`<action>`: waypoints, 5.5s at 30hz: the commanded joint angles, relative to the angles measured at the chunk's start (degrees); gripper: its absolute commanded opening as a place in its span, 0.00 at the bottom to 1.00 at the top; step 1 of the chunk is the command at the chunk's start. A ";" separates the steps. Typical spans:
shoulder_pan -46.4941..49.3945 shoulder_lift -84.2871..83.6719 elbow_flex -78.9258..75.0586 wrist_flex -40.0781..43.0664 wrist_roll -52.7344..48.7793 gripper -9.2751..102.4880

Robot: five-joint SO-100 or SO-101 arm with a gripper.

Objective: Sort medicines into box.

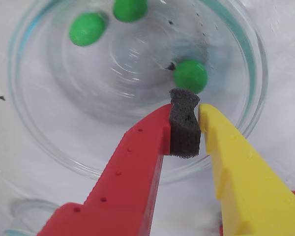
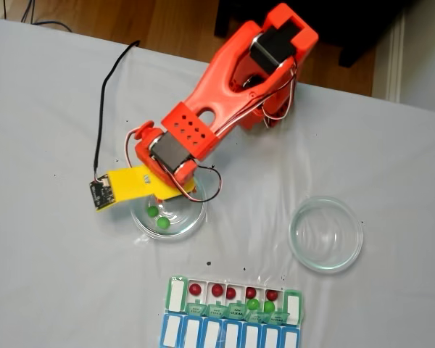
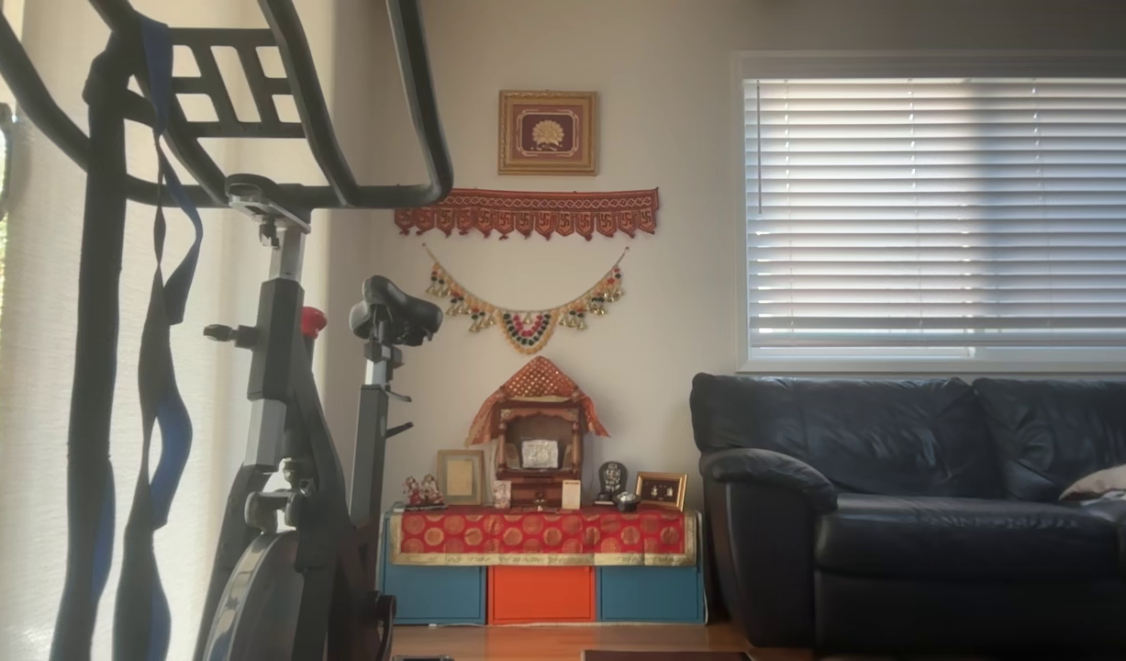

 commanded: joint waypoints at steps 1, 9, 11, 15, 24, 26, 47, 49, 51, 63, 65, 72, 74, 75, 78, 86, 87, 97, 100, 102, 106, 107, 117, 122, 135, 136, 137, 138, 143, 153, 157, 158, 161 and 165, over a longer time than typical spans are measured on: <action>0.44 4.66 0.35 -1.41 -1.49 0.09; 0.88 4.75 0.44 -1.32 -1.41 0.10; 0.97 4.75 0.44 -1.32 -1.32 0.10; 0.97 4.66 0.70 -1.67 -1.05 0.10; 0.70 4.57 1.23 -2.90 -0.53 0.23; 0.70 4.31 1.05 -2.90 -0.79 0.26; 0.09 1.41 3.16 -5.10 -2.02 0.31; -0.09 0.53 3.16 -5.54 -2.02 0.31; -0.35 0.00 3.16 -5.63 -1.85 0.31; -1.32 -1.14 4.39 -5.89 -0.70 0.29; -1.49 -1.14 4.66 -5.89 -0.35 0.29; -2.29 -1.67 5.01 -5.54 1.05 0.28; -2.37 -2.11 4.57 -4.83 1.32 0.28; -2.46 -2.46 4.22 -4.39 1.49 0.28; -2.90 -3.78 3.25 -3.08 2.37 0.28; -4.66 -7.47 0.44 -0.18 5.27 0.27; -4.75 -8.00 -0.35 0.53 5.27 0.27; -6.42 -16.44 -12.04 10.81 8.00 0.26; -6.86 -18.63 -14.41 12.66 8.70 0.25; -7.03 -19.42 -15.12 13.18 8.96 0.24; -6.94 -19.69 -15.29 13.27 9.14 0.22; -6.86 -19.78 -15.29 13.45 9.14 0.22; -6.77 -20.39 -14.06 12.74 9.84 0.12; -6.86 -20.04 -13.01 11.43 10.20 0.09; -2.81 -5.62 -8.26 -4.13 16.35 0.10; -2.46 -4.75 -8.00 -5.01 16.70 0.10; -2.20 -4.22 -7.73 -5.71 16.88 0.10; -1.93 -3.43 -7.38 -6.50 16.96 0.10; -1.41 -0.44 -8.96 -6.15 17.40 0.10; -7.82 7.38 -16.00 1.76 24.87 0.10; -15.12 5.98 -21.62 6.15 29.36 0.09; -17.05 5.27 -22.68 6.77 30.41 0.09; -22.41 1.93 -26.28 8.35 34.98 0.09; -26.98 -2.02 -29.09 6.06 41.13 0.09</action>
